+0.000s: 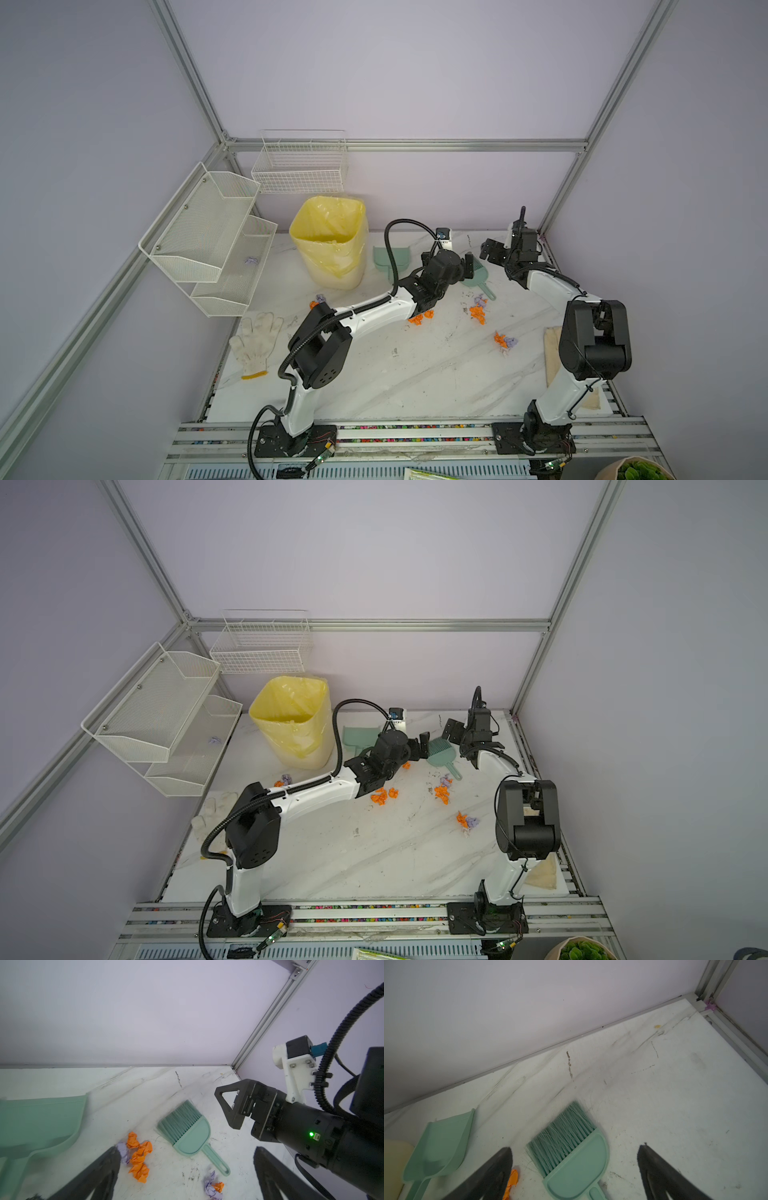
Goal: Sweep away the paper scraps from the table
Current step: 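Reach the left gripper across toward the mint-green brush while the right arm shifts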
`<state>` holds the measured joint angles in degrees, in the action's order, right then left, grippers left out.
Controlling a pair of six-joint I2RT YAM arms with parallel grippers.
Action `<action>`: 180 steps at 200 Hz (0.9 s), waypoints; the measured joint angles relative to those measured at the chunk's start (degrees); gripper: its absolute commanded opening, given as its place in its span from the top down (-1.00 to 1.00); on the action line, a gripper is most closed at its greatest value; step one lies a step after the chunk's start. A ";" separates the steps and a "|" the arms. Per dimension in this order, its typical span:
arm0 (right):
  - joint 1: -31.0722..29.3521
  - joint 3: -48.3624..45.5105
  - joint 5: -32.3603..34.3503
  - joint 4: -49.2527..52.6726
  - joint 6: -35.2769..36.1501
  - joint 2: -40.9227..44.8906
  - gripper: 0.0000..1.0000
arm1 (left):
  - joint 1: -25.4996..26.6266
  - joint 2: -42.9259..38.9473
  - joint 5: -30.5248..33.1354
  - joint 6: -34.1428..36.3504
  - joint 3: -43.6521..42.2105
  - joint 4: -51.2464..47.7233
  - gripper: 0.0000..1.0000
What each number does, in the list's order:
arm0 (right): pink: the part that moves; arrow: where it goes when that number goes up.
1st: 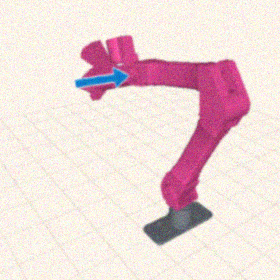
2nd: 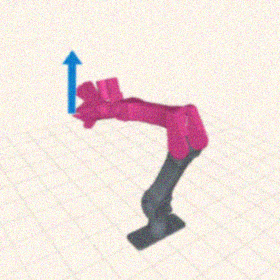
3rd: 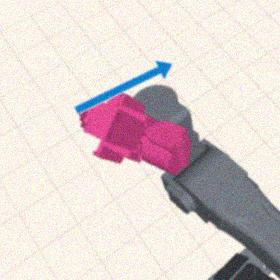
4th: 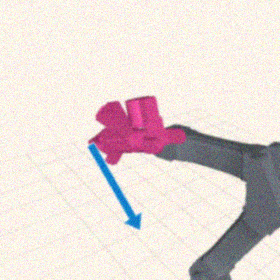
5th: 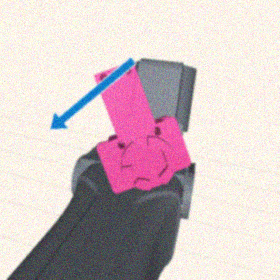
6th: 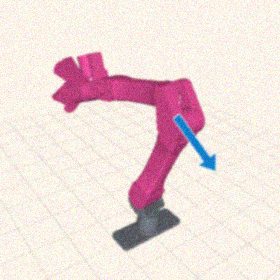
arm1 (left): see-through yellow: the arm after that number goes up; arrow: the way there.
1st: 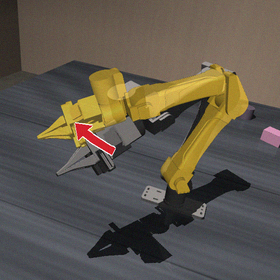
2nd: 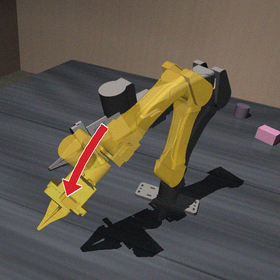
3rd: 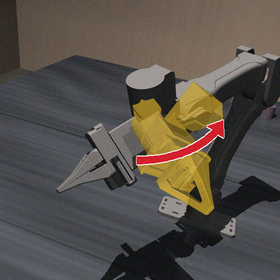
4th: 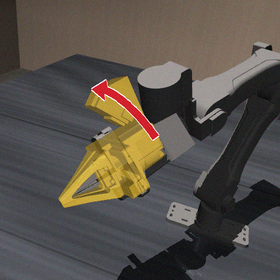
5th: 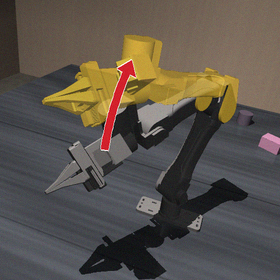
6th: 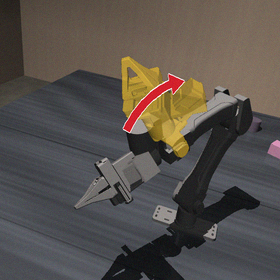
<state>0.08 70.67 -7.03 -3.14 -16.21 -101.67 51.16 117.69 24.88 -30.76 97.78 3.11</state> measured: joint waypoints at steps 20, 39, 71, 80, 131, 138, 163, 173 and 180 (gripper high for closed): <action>3.56 2.95 -4.90 0.26 -2.08 -3.58 -0.88 | 0.33 5.73 -1.07 -1.84 5.25 -0.33 -1.00; 4.81 6.62 -7.96 0.39 -2.93 -7.61 -0.88 | 0.24 10.05 -1.79 -4.07 7.98 -0.79 -1.00; 4.42 11.26 -12.81 0.63 -3.04 -13.22 -0.86 | 0.17 14.45 -2.49 -6.34 9.40 -1.05 -0.99; 4.39 12.13 -13.68 0.87 -3.02 -14.32 -0.86 | -0.07 15.50 -2.82 -6.84 10.08 -0.87 -1.00; 4.33 14.10 -17.25 1.25 -2.56 -16.35 -0.86 | -1.90 21.49 -6.34 -10.84 16.02 0.37 -1.00; 4.33 14.62 -17.57 1.22 -2.56 -16.70 -0.86 | -2.23 21.90 -6.56 -11.41 16.11 0.59 -0.99; 4.33 16.74 -18.56 1.11 -2.60 -19.06 -0.84 | -3.45 22.88 -7.41 -13.92 16.11 0.87 -0.99; 4.33 17.33 -18.82 1.09 -2.60 -20.17 -0.84 | -3.91 23.10 -7.96 -14.95 16.11 1.07 -1.00; 4.33 17.68 -18.91 1.16 -2.64 -20.81 -0.83 | -4.15 23.19 -8.15 -15.54 16.11 1.09 -1.00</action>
<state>4.40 88.36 -25.93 -1.98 -18.85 -122.48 47.00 140.88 16.73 -46.30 113.89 4.21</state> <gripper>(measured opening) 0.919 0.997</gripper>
